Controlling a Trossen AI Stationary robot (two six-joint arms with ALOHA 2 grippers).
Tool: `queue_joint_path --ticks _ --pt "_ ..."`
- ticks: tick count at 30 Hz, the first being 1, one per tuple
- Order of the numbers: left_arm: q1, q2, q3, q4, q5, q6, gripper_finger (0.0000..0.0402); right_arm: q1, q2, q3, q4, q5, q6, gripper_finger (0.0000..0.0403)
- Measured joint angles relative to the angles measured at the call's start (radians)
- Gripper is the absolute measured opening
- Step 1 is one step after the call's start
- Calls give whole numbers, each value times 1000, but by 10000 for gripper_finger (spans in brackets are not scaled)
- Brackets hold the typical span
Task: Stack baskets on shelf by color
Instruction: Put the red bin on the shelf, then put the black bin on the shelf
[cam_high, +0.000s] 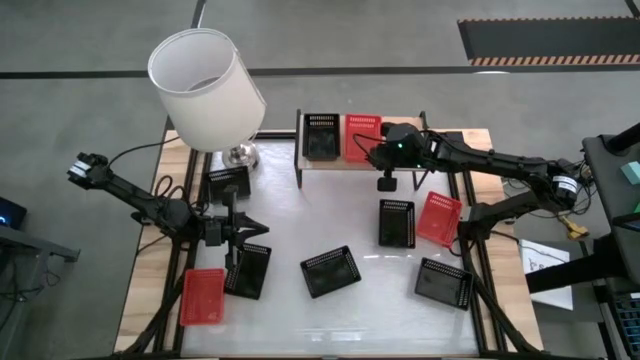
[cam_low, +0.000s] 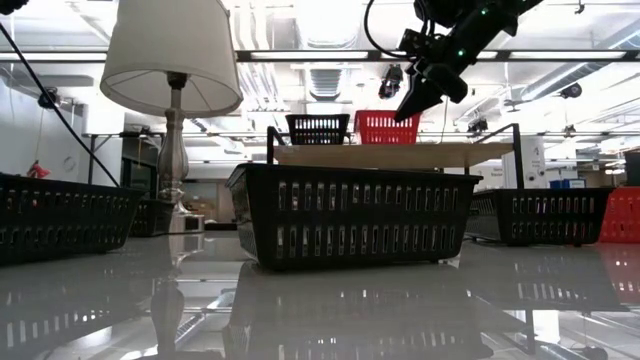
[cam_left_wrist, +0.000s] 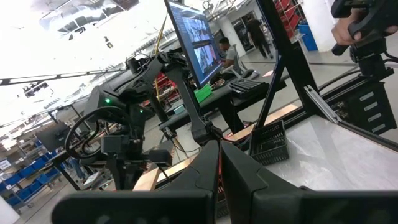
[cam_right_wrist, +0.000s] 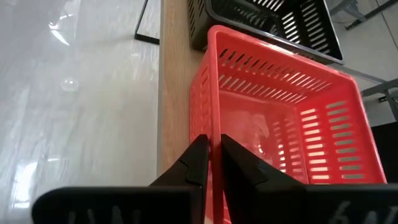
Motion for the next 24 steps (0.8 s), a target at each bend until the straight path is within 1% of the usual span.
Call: queue_joint_path --ticks 6,13,16,24 --pt "0 0 0 0 0 0 0 0 0 0 0 2 -1 43" --pt "0 0 0 0 0 0 0 0 0 0 0 52 -1 61" --pt "0 0 0 0 0 0 0 0 0 1 0 55 0 69" --pt "0 0 0 0 0 0 0 0 -8 1 -1 54 25 73"
